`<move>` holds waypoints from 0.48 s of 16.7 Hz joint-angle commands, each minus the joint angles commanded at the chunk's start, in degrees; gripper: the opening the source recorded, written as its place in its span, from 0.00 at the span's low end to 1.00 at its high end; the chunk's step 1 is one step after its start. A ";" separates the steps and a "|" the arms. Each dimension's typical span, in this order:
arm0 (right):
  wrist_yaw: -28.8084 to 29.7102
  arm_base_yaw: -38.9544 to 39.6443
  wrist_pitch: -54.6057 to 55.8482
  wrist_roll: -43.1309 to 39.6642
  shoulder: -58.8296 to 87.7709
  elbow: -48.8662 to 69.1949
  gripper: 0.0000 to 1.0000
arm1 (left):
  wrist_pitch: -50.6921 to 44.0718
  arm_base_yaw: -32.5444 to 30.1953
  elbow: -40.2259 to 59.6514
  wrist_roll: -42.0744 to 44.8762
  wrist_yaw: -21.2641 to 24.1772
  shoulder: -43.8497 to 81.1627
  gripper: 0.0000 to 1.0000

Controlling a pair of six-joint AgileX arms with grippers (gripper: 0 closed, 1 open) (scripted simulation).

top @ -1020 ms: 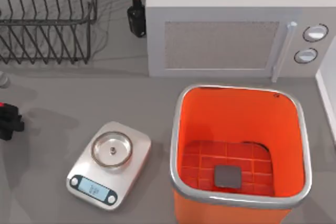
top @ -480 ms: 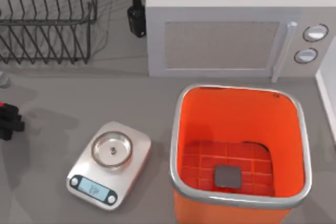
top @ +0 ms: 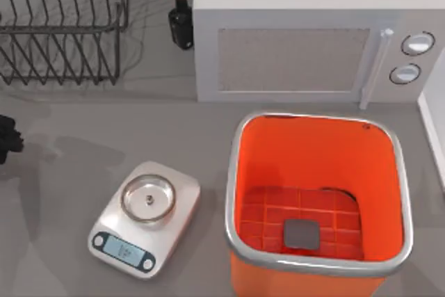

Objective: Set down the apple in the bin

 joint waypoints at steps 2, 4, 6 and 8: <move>0.00 0.00 0.00 0.00 0.00 0.00 1.00 | -7.91 -0.03 3.51 -0.18 -0.04 -2.90 0.00; 0.00 0.00 0.00 0.00 0.00 0.00 1.00 | -16.31 -0.05 7.15 -0.35 -0.12 -6.05 0.00; 0.00 0.00 0.00 0.00 0.00 0.00 1.00 | -22.52 -0.09 10.58 -0.48 -0.25 -9.31 0.00; 0.00 0.00 0.00 0.00 0.00 0.00 1.00 | -26.39 -0.19 13.13 -0.55 -0.41 -12.08 0.00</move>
